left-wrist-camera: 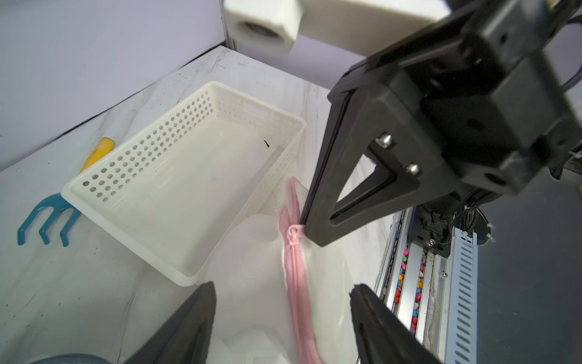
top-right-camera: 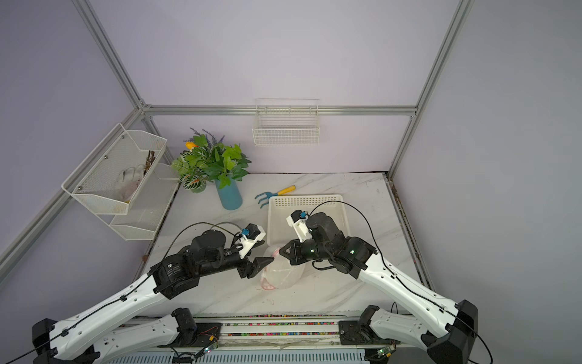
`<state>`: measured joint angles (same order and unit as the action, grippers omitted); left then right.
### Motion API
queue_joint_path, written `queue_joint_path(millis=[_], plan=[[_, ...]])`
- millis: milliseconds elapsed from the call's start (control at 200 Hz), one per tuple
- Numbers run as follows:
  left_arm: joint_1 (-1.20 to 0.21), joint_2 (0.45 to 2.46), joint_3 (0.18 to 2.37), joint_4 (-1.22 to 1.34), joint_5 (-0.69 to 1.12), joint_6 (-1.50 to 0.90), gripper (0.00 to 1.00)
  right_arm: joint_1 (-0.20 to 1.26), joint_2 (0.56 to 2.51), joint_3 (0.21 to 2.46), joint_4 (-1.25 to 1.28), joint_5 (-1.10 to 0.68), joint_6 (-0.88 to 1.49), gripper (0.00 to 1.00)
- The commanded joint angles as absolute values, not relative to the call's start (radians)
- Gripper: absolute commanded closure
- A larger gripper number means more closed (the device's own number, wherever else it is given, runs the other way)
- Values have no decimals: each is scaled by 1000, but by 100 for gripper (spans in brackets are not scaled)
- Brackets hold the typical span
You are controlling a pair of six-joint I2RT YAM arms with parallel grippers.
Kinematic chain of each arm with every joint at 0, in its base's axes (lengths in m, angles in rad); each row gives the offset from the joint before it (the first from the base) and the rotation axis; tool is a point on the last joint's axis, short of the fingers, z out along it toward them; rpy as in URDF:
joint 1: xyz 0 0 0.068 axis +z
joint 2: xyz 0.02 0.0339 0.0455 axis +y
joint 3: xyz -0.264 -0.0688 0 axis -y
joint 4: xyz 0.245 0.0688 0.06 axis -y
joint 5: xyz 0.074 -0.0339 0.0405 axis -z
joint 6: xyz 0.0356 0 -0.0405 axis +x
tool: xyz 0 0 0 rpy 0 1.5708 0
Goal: Turn the laundry bag inside out
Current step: Zip the zipper on the laundry bag.
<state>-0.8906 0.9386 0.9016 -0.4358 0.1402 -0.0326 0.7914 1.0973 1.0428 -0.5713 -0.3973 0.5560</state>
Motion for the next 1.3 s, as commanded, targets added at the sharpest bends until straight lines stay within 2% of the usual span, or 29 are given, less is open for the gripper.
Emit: queue_joint_path(millis=[0, 385, 601, 681, 951, 1296], plan=[[-888, 945, 918, -390, 194, -22, 30, 787, 1080, 1051, -532, -440, 552, 100], [-888, 1006, 888, -354, 230, -75, 62, 787, 1047, 1042, -511, -437, 569, 100], [-888, 993, 884, -354, 227, -76, 92, 788, 1037, 1055, -523, -380, 575, 100], [-888, 984, 880, -354, 228, -75, 98, 785, 1038, 1068, -540, -338, 577, 100], [-888, 914, 848, -331, 230, -68, 100, 732, 1000, 1079, -631, -216, 592, 100], [-888, 705, 685, -149, 189, -109, 100, 638, 917, 954, -683, -233, 629, 100]])
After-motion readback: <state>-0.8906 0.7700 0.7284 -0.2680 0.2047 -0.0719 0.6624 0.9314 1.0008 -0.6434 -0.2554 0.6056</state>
